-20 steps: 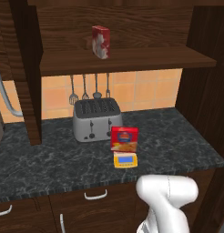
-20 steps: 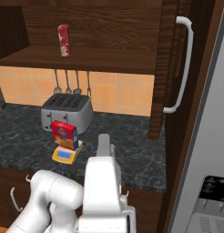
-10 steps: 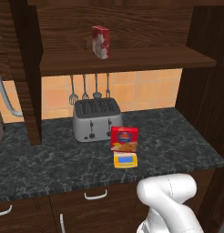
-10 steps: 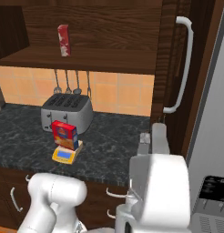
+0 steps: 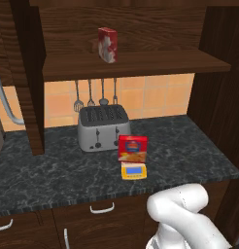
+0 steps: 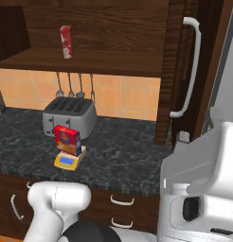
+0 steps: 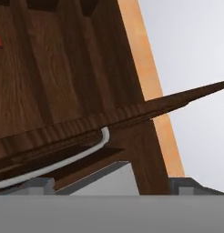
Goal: Pick the boxed food and place it on the digital scale for weighing, and close the cabinet.
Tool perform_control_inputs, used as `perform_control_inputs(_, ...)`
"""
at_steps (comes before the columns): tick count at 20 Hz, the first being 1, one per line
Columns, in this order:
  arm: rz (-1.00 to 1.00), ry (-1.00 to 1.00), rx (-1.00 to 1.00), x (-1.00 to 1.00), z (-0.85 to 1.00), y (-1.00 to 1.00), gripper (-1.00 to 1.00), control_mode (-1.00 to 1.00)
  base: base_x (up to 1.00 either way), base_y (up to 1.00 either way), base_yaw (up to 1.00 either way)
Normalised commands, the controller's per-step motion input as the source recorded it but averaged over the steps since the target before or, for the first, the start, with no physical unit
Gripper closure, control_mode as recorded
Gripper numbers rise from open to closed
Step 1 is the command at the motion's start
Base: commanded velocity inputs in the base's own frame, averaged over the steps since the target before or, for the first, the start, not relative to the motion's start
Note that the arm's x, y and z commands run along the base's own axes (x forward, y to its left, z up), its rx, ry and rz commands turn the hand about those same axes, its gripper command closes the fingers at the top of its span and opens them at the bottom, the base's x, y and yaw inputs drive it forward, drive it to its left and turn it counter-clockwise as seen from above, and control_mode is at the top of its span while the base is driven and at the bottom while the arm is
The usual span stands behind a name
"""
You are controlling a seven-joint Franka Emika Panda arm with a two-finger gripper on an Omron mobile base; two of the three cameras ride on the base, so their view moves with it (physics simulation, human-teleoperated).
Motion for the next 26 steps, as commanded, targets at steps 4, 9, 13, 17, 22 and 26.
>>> perform_control_inputs(4,0.00,0.17,-0.09,0.90,-0.51,0.00,-1.00,-1.00,0.00,0.00,0.00)
perform_control_inputs(9,0.00,0.05,-0.01,1.00,-0.41,0.00,-1.00,-1.00,0.00,0.00,0.00)
perform_control_inputs(13,0.00,-0.01,0.00,0.80,-0.55,-0.04,-1.00,-1.00,0.00,0.00,0.00)
perform_control_inputs(17,0.00,-0.10,0.00,0.72,-0.68,0.02,-1.00,-1.00,0.00,0.00,0.00)
perform_control_inputs(22,0.00,-0.03,0.00,0.98,-0.36,0.00,-1.00,-1.00,0.00,0.00,0.00)
perform_control_inputs(26,0.00,0.00,0.01,0.98,-0.09,-0.02,-1.00,-1.00,0.00,0.00,0.00)
